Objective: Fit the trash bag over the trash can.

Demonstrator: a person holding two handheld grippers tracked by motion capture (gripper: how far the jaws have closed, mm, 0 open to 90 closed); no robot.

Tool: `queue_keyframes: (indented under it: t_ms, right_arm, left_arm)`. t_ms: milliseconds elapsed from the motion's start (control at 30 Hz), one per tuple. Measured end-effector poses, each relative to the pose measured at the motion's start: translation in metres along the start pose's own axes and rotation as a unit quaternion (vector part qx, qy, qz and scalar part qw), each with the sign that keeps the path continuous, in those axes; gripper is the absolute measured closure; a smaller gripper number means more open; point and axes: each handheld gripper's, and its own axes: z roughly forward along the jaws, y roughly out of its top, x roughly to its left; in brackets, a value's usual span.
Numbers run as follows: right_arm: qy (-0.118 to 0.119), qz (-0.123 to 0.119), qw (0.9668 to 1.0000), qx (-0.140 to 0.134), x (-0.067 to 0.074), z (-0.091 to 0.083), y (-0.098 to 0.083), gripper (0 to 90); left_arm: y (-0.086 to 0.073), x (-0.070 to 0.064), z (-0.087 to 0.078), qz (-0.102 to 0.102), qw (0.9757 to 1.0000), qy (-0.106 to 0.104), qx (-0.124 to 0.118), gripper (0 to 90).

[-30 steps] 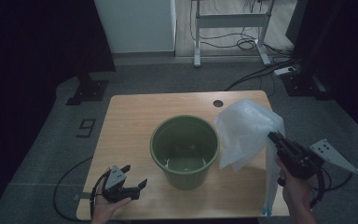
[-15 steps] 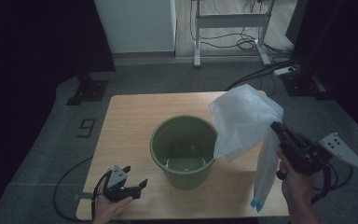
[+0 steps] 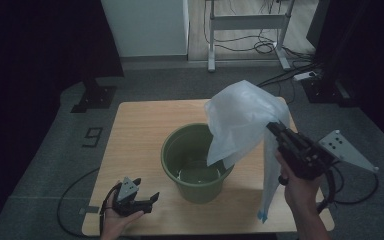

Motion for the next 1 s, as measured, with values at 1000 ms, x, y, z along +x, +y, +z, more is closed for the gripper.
queue_keyframes:
  t_ms: [1000]
  right_arm:
    - [-0.006, -0.019, 0.9961, 0.086, 0.017, 0.041, -0.073, 88.1]
  left_arm:
    - [-0.003, 0.004, -0.003, -0.005, 1.0, 0.007, -0.001, 15.0]
